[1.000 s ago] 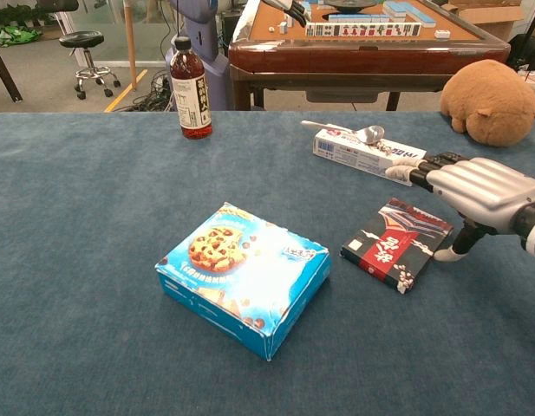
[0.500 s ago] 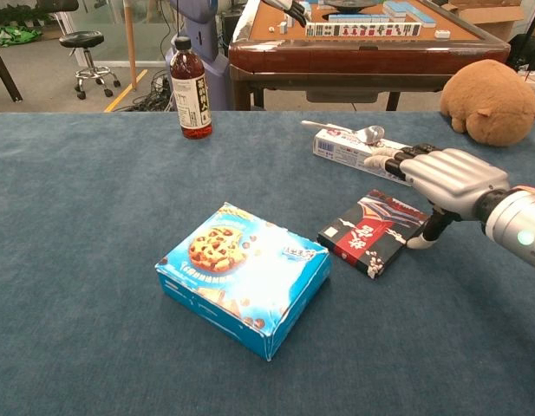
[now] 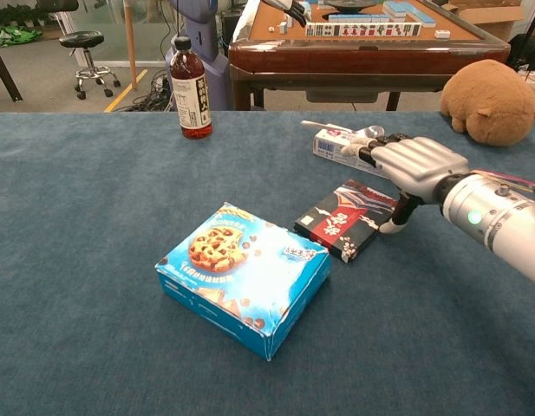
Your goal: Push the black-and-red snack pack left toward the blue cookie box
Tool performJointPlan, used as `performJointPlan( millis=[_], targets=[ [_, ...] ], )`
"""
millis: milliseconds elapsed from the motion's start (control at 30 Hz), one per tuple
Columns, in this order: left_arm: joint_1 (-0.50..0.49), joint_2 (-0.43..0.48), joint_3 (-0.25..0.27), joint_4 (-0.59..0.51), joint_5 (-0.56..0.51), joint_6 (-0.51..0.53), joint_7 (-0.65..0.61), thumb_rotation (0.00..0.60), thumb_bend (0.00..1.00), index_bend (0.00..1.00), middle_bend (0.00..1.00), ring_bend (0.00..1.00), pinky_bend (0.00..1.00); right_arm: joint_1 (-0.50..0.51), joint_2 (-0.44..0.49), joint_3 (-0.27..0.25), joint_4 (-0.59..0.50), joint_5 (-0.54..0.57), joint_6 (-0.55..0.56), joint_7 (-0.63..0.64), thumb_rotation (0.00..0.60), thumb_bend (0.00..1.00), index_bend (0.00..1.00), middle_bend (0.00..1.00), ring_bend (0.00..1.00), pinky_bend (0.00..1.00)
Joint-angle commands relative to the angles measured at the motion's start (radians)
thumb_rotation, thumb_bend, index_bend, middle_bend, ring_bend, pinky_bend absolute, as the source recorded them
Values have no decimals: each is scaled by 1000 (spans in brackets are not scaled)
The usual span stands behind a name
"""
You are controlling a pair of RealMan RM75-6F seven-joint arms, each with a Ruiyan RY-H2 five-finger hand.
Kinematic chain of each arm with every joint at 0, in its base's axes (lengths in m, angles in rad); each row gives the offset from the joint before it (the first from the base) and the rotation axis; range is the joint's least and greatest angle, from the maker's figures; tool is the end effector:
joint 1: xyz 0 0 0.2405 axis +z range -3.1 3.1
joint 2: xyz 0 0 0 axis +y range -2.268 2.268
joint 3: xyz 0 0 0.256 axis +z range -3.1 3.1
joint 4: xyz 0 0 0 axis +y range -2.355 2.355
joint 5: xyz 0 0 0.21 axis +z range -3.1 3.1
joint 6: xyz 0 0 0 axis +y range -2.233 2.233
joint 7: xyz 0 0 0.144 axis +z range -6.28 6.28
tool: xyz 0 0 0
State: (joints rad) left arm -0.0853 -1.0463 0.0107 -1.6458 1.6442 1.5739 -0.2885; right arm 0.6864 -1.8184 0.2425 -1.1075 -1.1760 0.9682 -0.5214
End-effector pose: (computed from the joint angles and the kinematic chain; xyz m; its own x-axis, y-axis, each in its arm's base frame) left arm -0.2907 0.1668 0.1741 0.1625 0.0141 0.9866 0.9757 -0.1511 -0.1585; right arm -0.1771 -0.3572 -0.0650 0.6145 -0.1455 0.7754 -0.7739 -0.3024 0.5565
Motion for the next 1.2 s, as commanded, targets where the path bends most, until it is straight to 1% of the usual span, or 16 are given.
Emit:
performJointPlan(
  millis=[33,200,467,600,700,867,1000,1133,1200],
  targets=[
    [0,0,0,1,0,0,-1,600,615,500,902,672,636,17,-14,11,16,13,-9,-4,600,0,53,0,0,10],
    [1,0,1,1,-1,-1,-5,600,615,500,902,672,636,41,-37,26,48,40,-23,-4,600,0,53,0,0,9],
    [3,3,0,5,-6,-1,-16,600,614,500,902,673,636,66,-84,34,101,42,-7,14,600,0,52,0,0,10],
    [5,5,-2,7,-7,1,-21,600,615,500,902,672,636,76,-93,38,106,38,-3,30,600,0,53,0,0,10],
    [5,5,-2,9,-7,0,-21,600,615,500,902,672,636,73,-83,30,87,30,3,35,600,0,53,0,0,10],
    [5,4,-2,8,-6,0,-15,600,615,500,902,673,636,40,-19,-3,-9,11,32,24,600,0,53,0,0,9],
    [4,1,0,6,-2,-3,-1,600,615,500,902,672,636,0,60,-34,-127,-12,76,5,600,0,53,0,0,10],
    [3,-3,-1,4,-2,-5,14,600,615,500,902,672,636,-53,171,-80,-274,-41,131,-38,600,0,53,0,0,10],
    [3,-5,-2,3,-2,-6,23,600,615,500,902,672,636,-83,246,-104,-372,-41,153,-69,600,0,53,2,0,10]
  ],
)
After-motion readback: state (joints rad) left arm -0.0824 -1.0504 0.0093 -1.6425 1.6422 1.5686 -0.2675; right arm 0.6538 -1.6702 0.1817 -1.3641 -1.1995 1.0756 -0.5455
